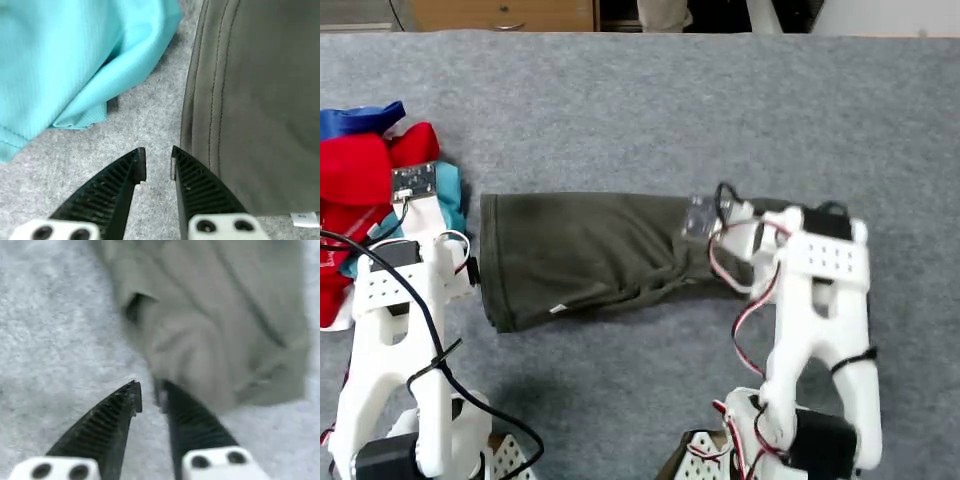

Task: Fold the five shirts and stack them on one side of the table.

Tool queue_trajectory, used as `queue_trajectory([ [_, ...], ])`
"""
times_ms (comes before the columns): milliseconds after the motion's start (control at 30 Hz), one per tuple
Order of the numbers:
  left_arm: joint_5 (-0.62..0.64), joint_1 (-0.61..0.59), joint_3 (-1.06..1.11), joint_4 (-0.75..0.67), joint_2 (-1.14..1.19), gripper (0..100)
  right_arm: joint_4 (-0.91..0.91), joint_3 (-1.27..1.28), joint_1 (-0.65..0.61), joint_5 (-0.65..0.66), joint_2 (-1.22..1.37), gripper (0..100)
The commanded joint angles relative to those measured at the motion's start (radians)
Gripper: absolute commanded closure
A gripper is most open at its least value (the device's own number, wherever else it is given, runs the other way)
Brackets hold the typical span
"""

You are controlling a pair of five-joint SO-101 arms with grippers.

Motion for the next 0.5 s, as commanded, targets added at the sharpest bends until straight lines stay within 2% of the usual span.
queue_trajectory([
  [0, -0.009, -0.006, -0.006, -0.014, -0.021, 90, -0.104, 0.102, 0.013, 0.012, -0.015, 99.2],
  [100, -0.009, -0.006, -0.005, -0.015, -0.021, 90, -0.18, 0.114, 0.015, 0.009, 0.073, 99.3],
  [200, -0.009, -0.003, -0.005, -0.015, -0.021, 90, -0.244, 0.048, 0.01, -0.052, 0.196, 99.3],
  [467, -0.009, -0.003, 0.028, -0.017, -0.022, 90, -0.178, -0.272, 0.008, -0.12, 0.369, 99.3],
])
